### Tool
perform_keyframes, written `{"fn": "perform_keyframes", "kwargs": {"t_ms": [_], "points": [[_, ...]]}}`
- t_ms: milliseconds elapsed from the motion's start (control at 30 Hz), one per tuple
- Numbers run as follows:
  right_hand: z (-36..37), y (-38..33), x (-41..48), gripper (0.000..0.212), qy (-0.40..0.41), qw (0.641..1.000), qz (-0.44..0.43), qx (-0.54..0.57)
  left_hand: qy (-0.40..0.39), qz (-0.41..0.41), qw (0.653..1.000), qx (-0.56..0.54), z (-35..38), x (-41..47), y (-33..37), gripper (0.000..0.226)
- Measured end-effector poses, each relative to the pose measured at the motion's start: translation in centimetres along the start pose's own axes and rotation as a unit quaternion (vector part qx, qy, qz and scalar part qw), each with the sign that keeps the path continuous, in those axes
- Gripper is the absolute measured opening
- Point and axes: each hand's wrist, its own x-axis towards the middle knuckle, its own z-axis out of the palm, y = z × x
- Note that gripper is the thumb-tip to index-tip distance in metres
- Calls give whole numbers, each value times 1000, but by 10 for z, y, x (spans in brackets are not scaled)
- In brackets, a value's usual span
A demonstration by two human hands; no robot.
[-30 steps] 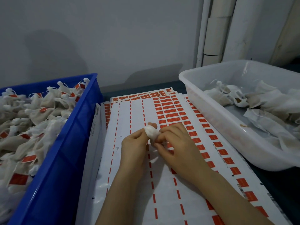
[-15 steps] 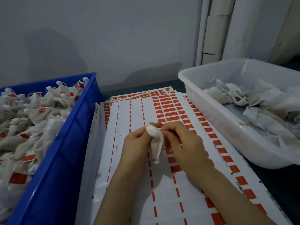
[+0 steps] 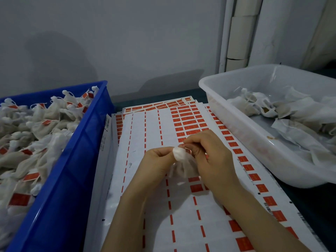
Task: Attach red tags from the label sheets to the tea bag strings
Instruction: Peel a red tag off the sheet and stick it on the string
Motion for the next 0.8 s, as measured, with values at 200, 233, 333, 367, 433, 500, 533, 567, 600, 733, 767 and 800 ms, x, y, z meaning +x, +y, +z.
{"fn": "perform_keyframes", "kwargs": {"t_ms": [200, 233, 333, 367, 433, 500, 533, 567, 600, 733, 767, 800], "points": [[-1, -4, 0, 32, -35, 995, 73, 61, -37, 32, 998, -35, 1, -3, 4, 32], [0, -4, 0, 33, -40, 994, 84, 66, -36, 35, 998, -38, 1, -2, 3, 36], [-1, -5, -1, 22, -53, 990, 111, 62, -24, 30, 999, -35, 3, -3, 1, 27], [-1, -4, 0, 16, -58, 989, 122, 63, -21, 27, 999, -35, 4, -3, 1, 18], [0, -4, -1, 11, -72, 985, 137, 70, -14, 26, 999, -36, 6, -3, 1, 28], [0, -3, -1, 14, -89, 980, 154, 84, -8, 21, 999, -39, 7, -3, 0, 33], [0, -3, 0, 16, -94, 978, 165, 93, -3, 14, 999, -40, 8, -3, -1, 30], [0, -3, 1, 16, -94, 974, 176, 103, 3, 8, 999, -40, 9, -2, -3, 26], [0, -3, 3, 17, -93, 971, 188, 115, 13, 3, 999, -39, 9, -1, -4, 24], [2, -1, 4, 18, -104, 961, 212, 146, 41, -2, 998, -46, 10, 1, -6, 20], [3, -1, 3, 17, -109, 959, 217, 148, 42, -2, 998, -47, 11, 0, -5, 19], [3, 0, 3, 16, -113, 956, 224, 150, 43, -3, 998, -48, 12, 0, -4, 18]]}}
